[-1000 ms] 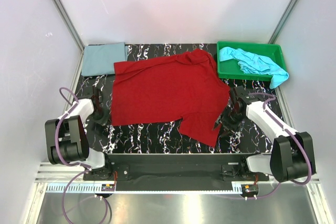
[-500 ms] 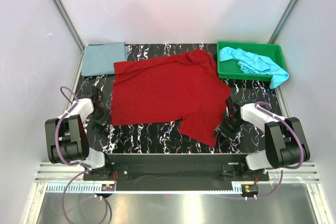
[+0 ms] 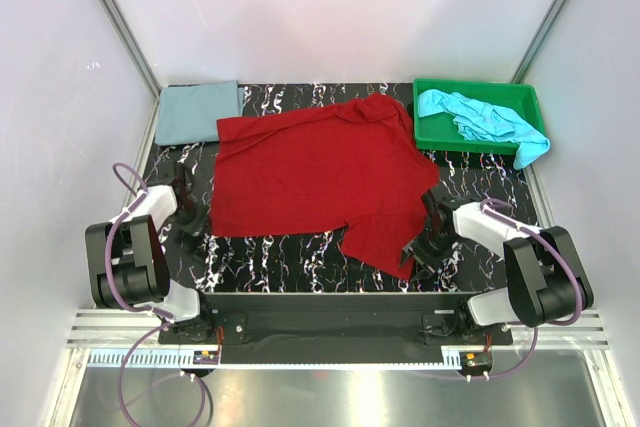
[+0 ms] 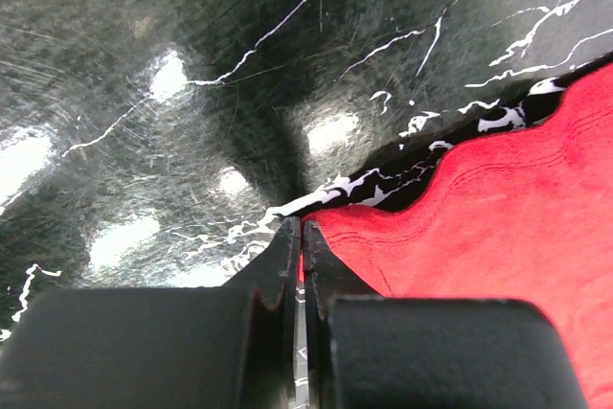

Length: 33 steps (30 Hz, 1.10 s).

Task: Fold and stack the t-shirts
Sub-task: Flatten the tshirt out

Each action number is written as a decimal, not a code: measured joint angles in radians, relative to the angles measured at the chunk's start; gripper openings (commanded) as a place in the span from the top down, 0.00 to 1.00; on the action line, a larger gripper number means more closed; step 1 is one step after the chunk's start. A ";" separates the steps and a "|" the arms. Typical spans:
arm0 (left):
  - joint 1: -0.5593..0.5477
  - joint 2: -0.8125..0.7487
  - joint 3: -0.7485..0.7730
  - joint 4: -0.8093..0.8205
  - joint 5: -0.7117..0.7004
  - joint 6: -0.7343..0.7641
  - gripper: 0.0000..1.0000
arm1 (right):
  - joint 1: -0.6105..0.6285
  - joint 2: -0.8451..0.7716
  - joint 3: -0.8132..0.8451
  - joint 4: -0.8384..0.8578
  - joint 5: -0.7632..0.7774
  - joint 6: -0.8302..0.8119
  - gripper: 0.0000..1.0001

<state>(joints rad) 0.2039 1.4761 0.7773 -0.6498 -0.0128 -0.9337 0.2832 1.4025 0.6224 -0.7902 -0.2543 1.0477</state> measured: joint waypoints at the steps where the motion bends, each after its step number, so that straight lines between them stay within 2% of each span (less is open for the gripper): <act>1: 0.001 0.000 0.000 0.002 0.001 0.000 1.00 | 0.005 -0.003 -0.002 0.000 0.002 0.013 0.51; 6: 0.006 0.000 0.003 0.007 0.011 0.002 1.00 | 0.023 -0.008 -0.002 0.000 0.015 0.065 0.53; 7: 0.007 0.000 0.005 0.008 0.014 0.002 1.00 | 0.024 -0.008 -0.002 -0.001 0.019 0.073 0.57; 9: 0.010 0.000 0.008 0.011 0.018 0.003 1.00 | 0.024 -0.006 -0.001 -0.007 0.026 0.086 0.64; 10: 0.011 0.000 0.008 0.013 0.020 0.003 1.00 | 0.024 -0.002 0.002 -0.008 0.027 0.093 0.70; 11: 0.013 0.000 0.008 0.014 0.022 0.003 1.00 | 0.024 0.000 0.005 -0.006 0.028 0.099 0.81; 15: 0.021 0.000 0.008 0.014 0.029 0.014 1.00 | 0.026 -0.004 0.013 0.001 0.050 0.105 1.00; 19: 0.027 0.000 0.014 0.012 0.046 0.045 1.00 | 0.026 -0.006 0.026 -0.006 0.066 0.084 1.00; 23: 0.027 -0.018 0.037 0.013 0.069 0.095 1.00 | 0.026 -0.009 0.108 -0.026 0.099 0.014 1.00; 28: 0.027 -0.129 0.072 0.012 0.092 0.154 1.00 | 0.026 -0.071 0.269 -0.028 0.144 -0.104 1.00; 33: 0.025 -0.255 0.094 0.015 0.121 0.193 1.00 | 0.026 -0.140 0.359 -0.018 0.156 -0.222 1.00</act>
<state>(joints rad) 0.2287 1.2209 0.8711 -0.6350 0.1081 -0.7410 0.3088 1.2621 0.9810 -0.8085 -0.0978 0.8253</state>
